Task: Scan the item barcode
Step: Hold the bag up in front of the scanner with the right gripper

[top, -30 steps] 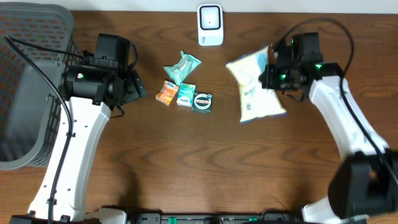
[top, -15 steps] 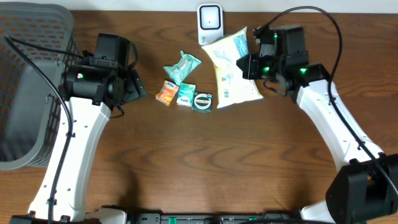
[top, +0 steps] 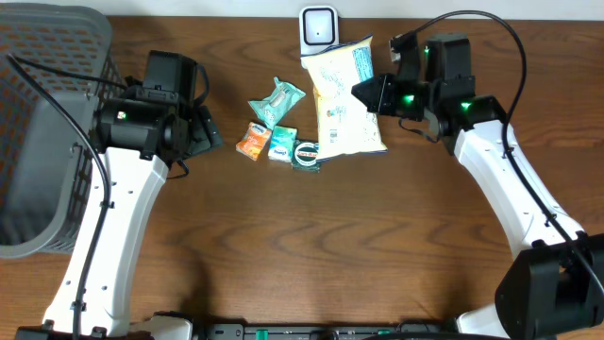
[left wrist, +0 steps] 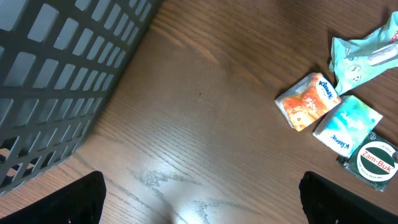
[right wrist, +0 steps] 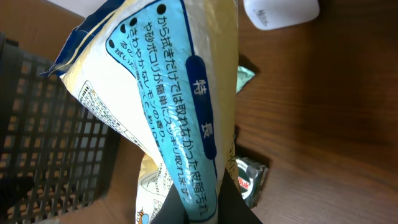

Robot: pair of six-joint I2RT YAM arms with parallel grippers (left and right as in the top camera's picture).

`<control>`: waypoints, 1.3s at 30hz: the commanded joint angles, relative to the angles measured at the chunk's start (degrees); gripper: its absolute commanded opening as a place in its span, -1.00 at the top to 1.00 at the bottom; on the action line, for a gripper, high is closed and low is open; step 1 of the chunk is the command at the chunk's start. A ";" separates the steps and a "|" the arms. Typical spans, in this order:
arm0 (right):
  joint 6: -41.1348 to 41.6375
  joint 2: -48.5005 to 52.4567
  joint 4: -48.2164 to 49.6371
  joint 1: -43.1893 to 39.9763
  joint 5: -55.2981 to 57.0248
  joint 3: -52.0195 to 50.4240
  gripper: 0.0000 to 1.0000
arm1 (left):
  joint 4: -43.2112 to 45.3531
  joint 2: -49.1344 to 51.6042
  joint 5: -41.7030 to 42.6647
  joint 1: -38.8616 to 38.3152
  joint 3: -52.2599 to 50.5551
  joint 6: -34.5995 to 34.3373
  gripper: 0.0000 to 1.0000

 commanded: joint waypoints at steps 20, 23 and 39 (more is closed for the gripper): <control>-7.15 -0.48 -0.26 3.41 -1.55 0.35 0.98 | -0.20 0.33 -0.79 0.22 -0.07 -0.55 -0.95; -7.15 -0.48 -0.24 3.41 -1.53 0.35 0.98 | -0.22 0.33 -0.79 0.22 -0.07 -0.55 -0.95; -8.31 -0.46 -2.27 3.43 1.68 0.28 0.98 | -0.20 0.33 -0.76 0.22 -0.07 -0.55 -0.95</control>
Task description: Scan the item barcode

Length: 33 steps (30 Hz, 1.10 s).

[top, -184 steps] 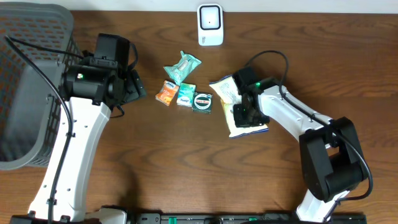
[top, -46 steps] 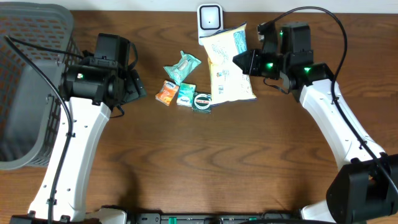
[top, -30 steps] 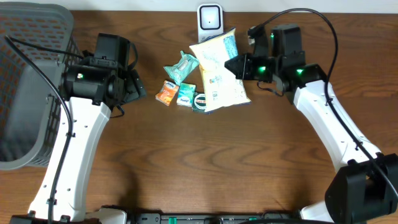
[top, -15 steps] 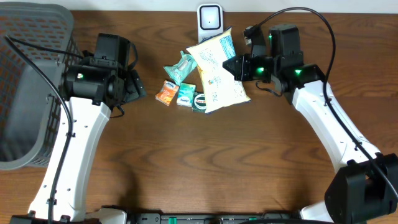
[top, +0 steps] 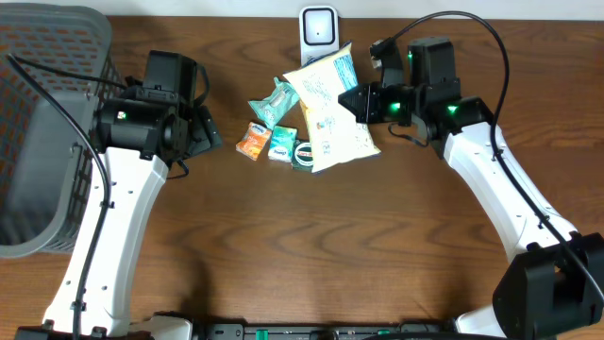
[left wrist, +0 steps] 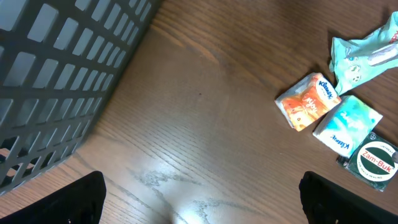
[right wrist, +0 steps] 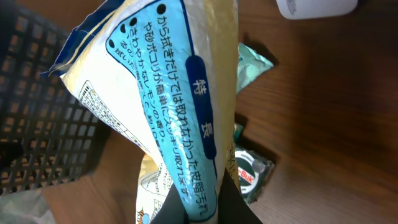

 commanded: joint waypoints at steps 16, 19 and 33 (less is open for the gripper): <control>-1.64 -0.33 -1.99 0.24 4.35 0.28 0.98 | -0.20 0.33 -0.76 0.22 -0.07 -0.52 -0.95; -2.47 -0.33 -2.64 0.26 5.18 0.28 0.98 | -0.20 0.33 -0.76 0.22 -0.07 -0.52 -0.96; -9.88 5.44 -16.90 4.61 76.96 -0.22 0.98 | -0.20 0.33 -0.76 0.22 -0.07 -0.52 -0.96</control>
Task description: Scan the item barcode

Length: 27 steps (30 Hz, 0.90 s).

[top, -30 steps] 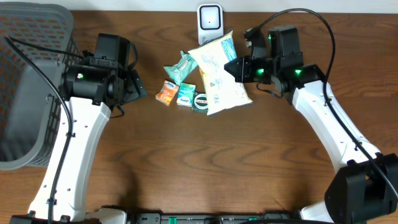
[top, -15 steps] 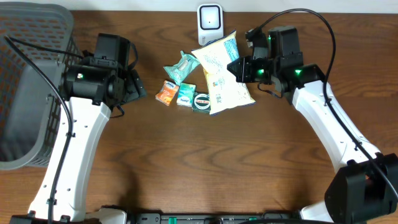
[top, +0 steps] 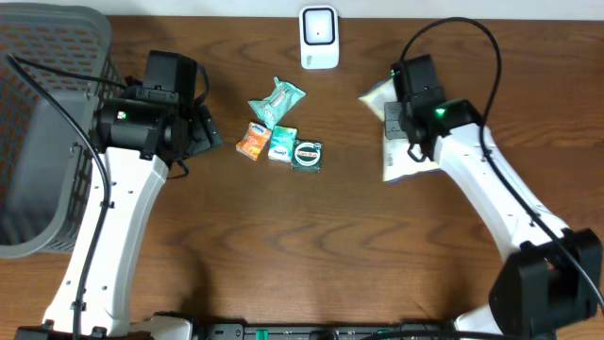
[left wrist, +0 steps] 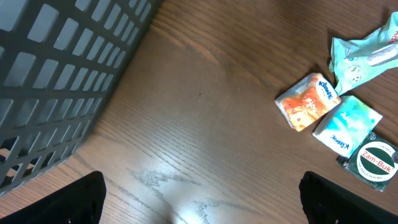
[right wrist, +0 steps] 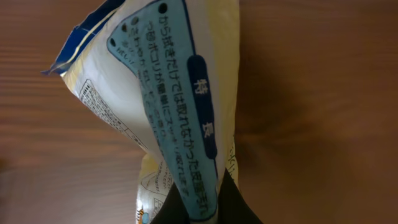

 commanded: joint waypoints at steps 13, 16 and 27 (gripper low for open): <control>-5.27 15.74 -8.48 16.83 24.11 1.40 0.04 | -0.22 0.33 -0.79 0.22 -0.07 -0.52 -0.95; -1.60 15.74 -9.22 22.08 18.05 2.86 -0.12 | -0.22 0.33 -0.76 0.22 -0.07 -0.52 -0.95; 1.51 15.74 -22.62 18.21 7.87 21.99 -0.99 | -0.22 0.33 -0.79 0.22 -0.07 -0.52 -0.95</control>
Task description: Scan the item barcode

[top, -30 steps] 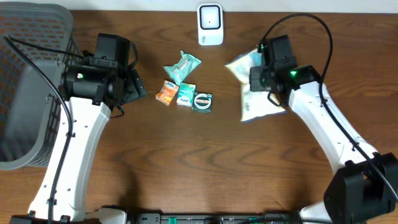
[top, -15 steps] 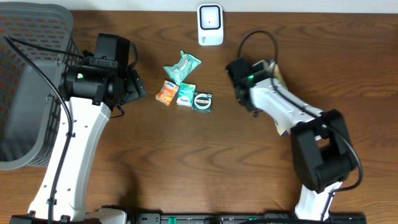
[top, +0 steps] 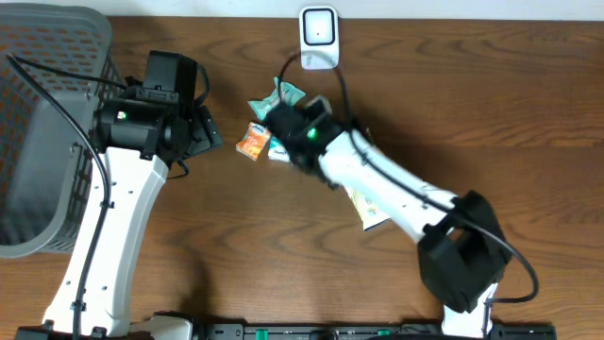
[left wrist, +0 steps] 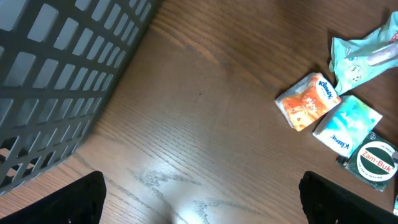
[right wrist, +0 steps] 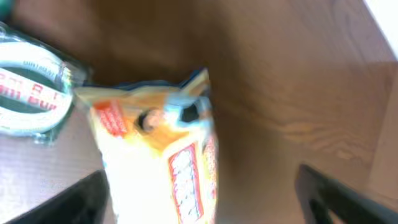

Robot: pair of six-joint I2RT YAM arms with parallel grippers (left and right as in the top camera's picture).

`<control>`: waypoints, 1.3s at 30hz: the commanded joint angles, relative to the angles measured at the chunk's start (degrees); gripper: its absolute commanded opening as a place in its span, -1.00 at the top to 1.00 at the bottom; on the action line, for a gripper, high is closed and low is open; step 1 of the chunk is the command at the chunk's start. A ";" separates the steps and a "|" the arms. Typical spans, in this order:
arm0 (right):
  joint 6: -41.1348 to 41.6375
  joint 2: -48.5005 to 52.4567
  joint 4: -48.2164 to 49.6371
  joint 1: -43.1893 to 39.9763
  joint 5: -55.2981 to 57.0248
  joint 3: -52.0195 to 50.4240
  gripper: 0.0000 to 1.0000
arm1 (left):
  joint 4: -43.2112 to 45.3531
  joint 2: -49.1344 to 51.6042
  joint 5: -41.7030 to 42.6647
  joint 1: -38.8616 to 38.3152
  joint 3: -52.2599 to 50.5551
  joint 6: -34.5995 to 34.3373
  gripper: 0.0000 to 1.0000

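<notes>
The barcode scanner [top: 319, 38], a white box, stands at the table's far edge. The yellow snack bag [top: 368, 208] lies flat on the wood, half under my right arm. In the blurred right wrist view the bag [right wrist: 161, 155] shows its orange and red print, lying between the spread fingers of my right gripper [right wrist: 205, 193], which is open and grips nothing. From overhead, the right gripper [top: 300, 132] hangs over the cluster of small items. My left gripper [left wrist: 202, 205] is open above bare wood, left of that cluster.
A grey basket [top: 47, 123] fills the left edge. Small items lie mid-table: an orange tissue pack [left wrist: 309, 101], a teal pack [left wrist: 347, 124], a green Zam-Buk tin [left wrist: 378, 163] and a mint packet [left wrist: 367, 56]. The tin [right wrist: 31, 87] lies beside the bag.
My right gripper, which held the bag over the table's right side, has let it go and is now open. The bag lies mid-table and the gripper is over the small items. The left arm is unchanged.
My right gripper first held the bag up beside the scanner, then tilted a little further left in front of it. Later it held the bag well right of the scanner. Now the bag lies on the table and the gripper is open. The left arm stayed still.
</notes>
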 commanded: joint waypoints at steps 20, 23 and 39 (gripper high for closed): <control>-16.55 0.13 12.31 -22.34 -46.77 -20.31 -0.17 | -0.20 0.33 -0.76 0.22 -0.07 -0.52 -0.95; -14.93 0.11 12.39 -21.79 -46.66 -19.67 0.68 | -0.20 0.33 -0.74 0.22 -0.07 -0.52 -0.96; -1.97 0.00 22.43 -21.64 -46.34 4.20 0.97 | -0.20 0.33 -0.76 0.22 -0.07 -0.52 -0.96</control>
